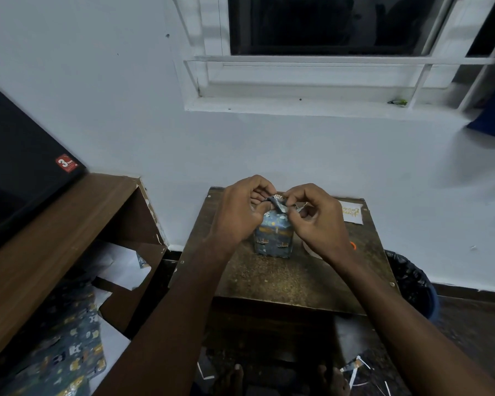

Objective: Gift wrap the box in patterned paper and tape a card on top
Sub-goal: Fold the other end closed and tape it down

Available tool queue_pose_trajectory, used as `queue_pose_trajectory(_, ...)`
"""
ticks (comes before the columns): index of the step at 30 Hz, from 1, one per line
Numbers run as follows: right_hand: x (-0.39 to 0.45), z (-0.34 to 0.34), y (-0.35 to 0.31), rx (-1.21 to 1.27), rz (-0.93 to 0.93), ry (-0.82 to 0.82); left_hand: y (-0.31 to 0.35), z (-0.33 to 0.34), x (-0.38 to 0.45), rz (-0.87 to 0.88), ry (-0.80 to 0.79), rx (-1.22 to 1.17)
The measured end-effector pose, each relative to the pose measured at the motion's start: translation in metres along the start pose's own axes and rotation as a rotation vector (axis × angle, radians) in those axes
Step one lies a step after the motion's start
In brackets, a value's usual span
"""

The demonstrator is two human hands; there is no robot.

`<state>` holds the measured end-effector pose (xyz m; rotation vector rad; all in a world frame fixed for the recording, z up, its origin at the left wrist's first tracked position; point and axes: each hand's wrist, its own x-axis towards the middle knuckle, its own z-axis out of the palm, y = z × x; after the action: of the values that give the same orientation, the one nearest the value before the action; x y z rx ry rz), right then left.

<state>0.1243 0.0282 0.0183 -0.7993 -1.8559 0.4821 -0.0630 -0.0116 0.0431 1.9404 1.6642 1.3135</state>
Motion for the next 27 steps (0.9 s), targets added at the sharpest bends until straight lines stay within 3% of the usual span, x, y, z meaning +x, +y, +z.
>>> queue_pose_trajectory(10, -0.018, 0.011, 0.008, -0.152, -0.056, 0.107, 0.000, 0.002, -0.002, 0.008, 0.012, -0.015)
queue_pose_trajectory(15, -0.014, 0.018, -0.003, -0.024, 0.145, 0.178, -0.003, 0.003, -0.001, 0.014, 0.025, -0.038)
queue_pose_trajectory(22, -0.001, 0.018, -0.012, 0.435, 0.475, 0.214, -0.008, 0.005, -0.002, -0.010, 0.038, -0.086)
queue_pose_trajectory(27, -0.003, 0.015, -0.009, 0.381, 0.487, 0.174, -0.020, 0.000, -0.003, -0.064, -0.006, -0.239)
